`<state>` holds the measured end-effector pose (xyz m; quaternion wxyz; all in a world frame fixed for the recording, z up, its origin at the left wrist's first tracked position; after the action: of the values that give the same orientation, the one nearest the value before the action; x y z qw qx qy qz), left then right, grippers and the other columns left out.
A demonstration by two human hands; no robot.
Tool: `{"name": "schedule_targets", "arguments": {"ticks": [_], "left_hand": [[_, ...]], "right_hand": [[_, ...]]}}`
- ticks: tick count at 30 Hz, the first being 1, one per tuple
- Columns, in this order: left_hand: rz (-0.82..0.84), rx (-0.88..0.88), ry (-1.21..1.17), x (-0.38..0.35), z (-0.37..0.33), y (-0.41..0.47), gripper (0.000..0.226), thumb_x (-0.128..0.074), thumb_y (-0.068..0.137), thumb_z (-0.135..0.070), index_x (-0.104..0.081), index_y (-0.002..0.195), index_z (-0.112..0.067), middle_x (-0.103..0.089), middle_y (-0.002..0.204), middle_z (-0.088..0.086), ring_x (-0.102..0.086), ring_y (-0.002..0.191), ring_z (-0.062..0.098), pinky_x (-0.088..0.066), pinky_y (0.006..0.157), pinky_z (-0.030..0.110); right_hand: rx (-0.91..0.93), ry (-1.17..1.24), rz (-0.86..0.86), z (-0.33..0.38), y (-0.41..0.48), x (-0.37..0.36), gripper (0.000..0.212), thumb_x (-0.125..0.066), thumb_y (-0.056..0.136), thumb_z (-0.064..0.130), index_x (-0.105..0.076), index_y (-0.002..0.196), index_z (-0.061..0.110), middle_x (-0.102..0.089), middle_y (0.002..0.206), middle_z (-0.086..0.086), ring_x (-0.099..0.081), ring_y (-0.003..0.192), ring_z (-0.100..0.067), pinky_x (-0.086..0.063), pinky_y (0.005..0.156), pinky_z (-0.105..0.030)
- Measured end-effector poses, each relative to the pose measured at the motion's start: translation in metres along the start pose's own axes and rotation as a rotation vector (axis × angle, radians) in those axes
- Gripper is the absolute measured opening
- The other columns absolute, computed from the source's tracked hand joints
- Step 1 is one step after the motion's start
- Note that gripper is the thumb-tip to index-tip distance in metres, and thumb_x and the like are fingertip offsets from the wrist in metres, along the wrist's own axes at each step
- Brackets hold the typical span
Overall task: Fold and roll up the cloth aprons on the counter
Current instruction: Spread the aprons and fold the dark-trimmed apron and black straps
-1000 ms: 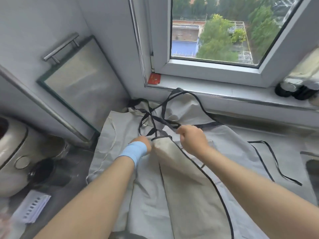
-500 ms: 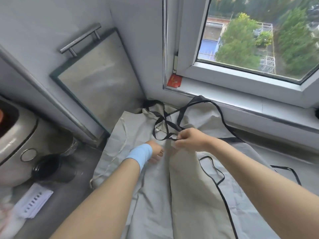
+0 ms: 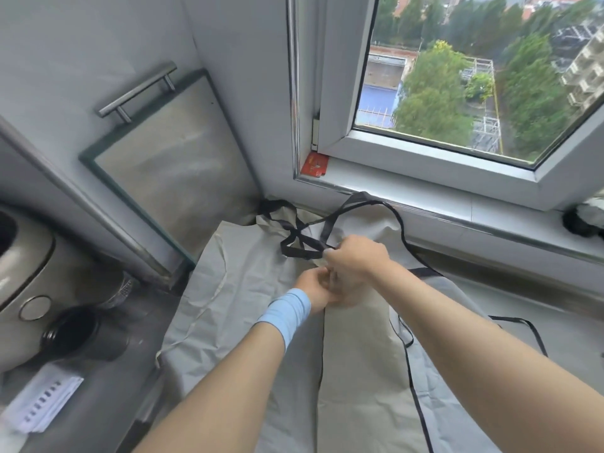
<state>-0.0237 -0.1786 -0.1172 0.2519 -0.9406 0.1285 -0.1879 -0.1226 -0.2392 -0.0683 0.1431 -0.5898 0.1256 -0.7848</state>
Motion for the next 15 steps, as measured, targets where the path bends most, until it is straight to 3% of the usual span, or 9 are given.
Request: {"name": "schedule_targets", "arguments": {"ticks": [3,5,6,8,10,12,14,15], "left_hand": [[-0.021,0.0,-0.007,0.007,0.0,-0.014,0.018,-0.06,0.086,-0.003,-0.052,0.075,-0.015,-0.044,0.064,-0.006,-0.041,0.068,0.017,-0.037,0.056,0.012],[-0.035,0.02,-0.011,0.014,0.008,-0.021,0.016,-0.062,0.087,-0.008,-0.057,0.073,-0.014,-0.052,0.066,-0.003,-0.044,0.063,0.014,-0.041,0.052,0.008],[-0.062,0.031,-0.052,0.021,0.015,-0.024,0.014,-0.063,0.087,-0.011,-0.062,0.073,-0.015,-0.059,0.071,0.0,-0.049,0.065,0.015,-0.048,0.06,0.012],[-0.139,0.028,-0.165,0.036,0.023,-0.022,0.008,-0.066,0.086,-0.015,-0.07,0.079,-0.016,-0.069,0.08,0.002,-0.061,0.074,0.017,-0.055,0.083,0.032],[-0.219,0.024,-0.179,0.059,0.028,-0.017,0.006,-0.07,0.079,-0.023,-0.071,0.075,-0.02,-0.073,0.082,0.003,-0.065,0.076,0.019,-0.056,0.087,0.046],[-0.246,0.064,-0.093,0.081,0.027,-0.013,0.012,-0.069,0.073,-0.03,-0.07,0.076,-0.019,-0.073,0.084,0.006,-0.066,0.077,0.024,-0.057,0.081,0.05],[-0.259,0.092,0.078,0.1,0.024,-0.009,0.022,-0.068,0.08,-0.026,-0.069,0.1,-0.019,-0.071,0.103,0.007,-0.067,0.092,0.028,-0.055,0.088,0.044],[-0.288,0.109,0.181,0.108,0.025,-0.007,0.035,-0.067,0.084,-0.024,-0.063,0.117,-0.017,-0.067,0.115,0.007,-0.064,0.104,0.028,-0.052,0.094,0.039]], "right_hand": [[0.021,-0.011,-0.036,0.017,0.007,0.004,0.024,-0.065,0.077,0.041,-0.061,0.073,0.018,-0.059,0.071,0.003,-0.057,0.075,-0.024,-0.04,0.062,-0.028],[-0.006,0.301,-0.095,0.017,0.015,0.014,0.021,-0.067,0.079,0.033,-0.066,0.067,0.017,-0.062,0.066,0.004,-0.061,0.075,-0.022,-0.048,0.062,-0.028],[-0.046,0.494,-0.154,0.016,0.017,0.02,0.021,-0.067,0.081,0.033,-0.067,0.066,0.019,-0.065,0.067,0.006,-0.064,0.077,-0.021,-0.052,0.067,-0.029],[-0.131,0.839,-0.245,0.009,0.021,0.028,0.021,-0.069,0.083,0.036,-0.069,0.068,0.022,-0.066,0.069,0.006,-0.065,0.078,-0.021,-0.054,0.071,-0.032],[-0.16,0.985,-0.234,0.011,0.024,0.024,0.018,-0.068,0.085,0.038,-0.071,0.075,0.023,-0.068,0.073,0.004,-0.065,0.076,-0.023,-0.057,0.071,-0.036],[-0.133,0.873,-0.259,0.013,0.024,0.019,0.02,-0.061,0.088,0.039,-0.072,0.094,0.023,-0.072,0.092,-0.001,-0.066,0.089,-0.026,-0.056,0.085,-0.046],[-0.051,0.501,-0.444,0.015,0.007,0.021,0.033,-0.056,0.091,0.036,-0.063,0.119,0.021,-0.064,0.117,-0.003,-0.057,0.109,-0.028,-0.046,0.096,-0.045],[0.038,0.348,-0.563,0.018,-0.008,0.02,0.034,-0.056,0.09,0.032,-0.059,0.123,0.021,-0.059,0.121,-0.003,-0.052,0.112,-0.028,-0.042,0.096,-0.044]]}}
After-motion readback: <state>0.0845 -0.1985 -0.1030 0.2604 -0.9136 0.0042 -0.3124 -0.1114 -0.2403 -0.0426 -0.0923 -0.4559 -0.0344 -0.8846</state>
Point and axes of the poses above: each hand's wrist, its own y-axis towards the middle knuckle, its own x-axis out of the back of the hand, z = x × y, the point moved 6 cm from there along y, towards the middle knuckle
